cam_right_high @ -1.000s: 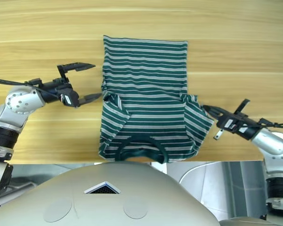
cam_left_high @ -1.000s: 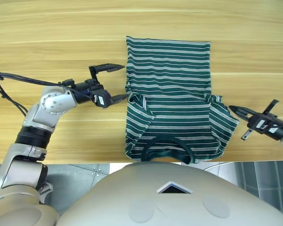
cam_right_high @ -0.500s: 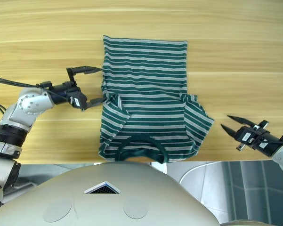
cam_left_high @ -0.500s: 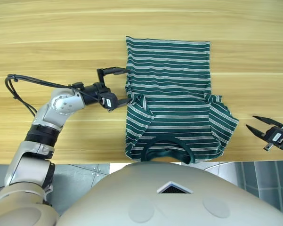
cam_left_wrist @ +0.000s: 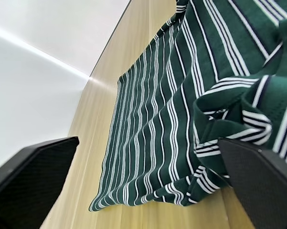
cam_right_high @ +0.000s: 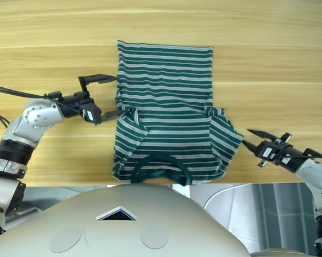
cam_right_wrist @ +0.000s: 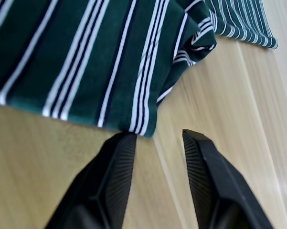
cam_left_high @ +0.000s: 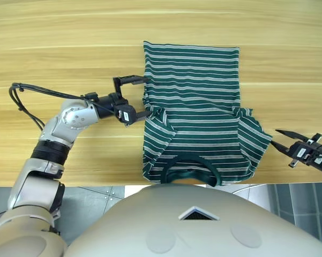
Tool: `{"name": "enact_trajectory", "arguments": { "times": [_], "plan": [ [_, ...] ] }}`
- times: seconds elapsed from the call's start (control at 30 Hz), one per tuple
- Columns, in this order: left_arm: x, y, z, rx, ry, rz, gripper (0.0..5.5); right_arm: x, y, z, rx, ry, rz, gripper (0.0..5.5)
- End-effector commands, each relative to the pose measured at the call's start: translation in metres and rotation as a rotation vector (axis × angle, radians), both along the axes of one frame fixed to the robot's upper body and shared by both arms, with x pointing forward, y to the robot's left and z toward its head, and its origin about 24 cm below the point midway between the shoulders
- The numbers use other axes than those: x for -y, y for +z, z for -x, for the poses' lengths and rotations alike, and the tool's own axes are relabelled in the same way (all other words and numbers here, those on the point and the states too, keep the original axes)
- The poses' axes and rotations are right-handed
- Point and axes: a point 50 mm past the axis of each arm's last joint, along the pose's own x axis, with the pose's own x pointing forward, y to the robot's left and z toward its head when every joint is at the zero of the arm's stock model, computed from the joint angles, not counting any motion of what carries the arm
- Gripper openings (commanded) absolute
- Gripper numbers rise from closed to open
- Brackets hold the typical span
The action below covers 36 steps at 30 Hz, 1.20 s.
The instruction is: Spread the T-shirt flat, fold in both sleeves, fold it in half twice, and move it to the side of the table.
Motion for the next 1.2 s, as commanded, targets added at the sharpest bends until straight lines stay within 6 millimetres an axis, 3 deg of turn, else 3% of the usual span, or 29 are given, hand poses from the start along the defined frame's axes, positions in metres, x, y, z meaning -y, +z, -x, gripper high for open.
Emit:
{"name": "enact_trajectory", "arguments": {
  "times": [0.03,0.23,0.57,0.9,1.2],
  "plan": [
    [0.001,0.002,-0.004,0.015,-0.006,-0.014,5.4,-0.004,-0.005,0.001,-0.02,0.011,-0.01,1.79],
    [0.001,0.002,-0.003,0.016,-0.007,-0.013,5.4,-0.006,-0.007,-0.001,-0.027,0.022,-0.017,1.79],
    [0.001,0.001,-0.002,0.013,-0.006,-0.012,5.4,-0.007,-0.007,0.0,-0.027,0.028,-0.024,0.04],
    [0.003,0.0,-0.001,0.013,-0.009,-0.009,5.4,-0.011,-0.001,-0.007,0.031,0.039,-0.039,0.04],
    [0.005,-0.001,-0.001,0.013,-0.009,-0.005,5.4,-0.049,0.022,-0.02,0.139,0.208,-0.213,0.04]
  ]
}}
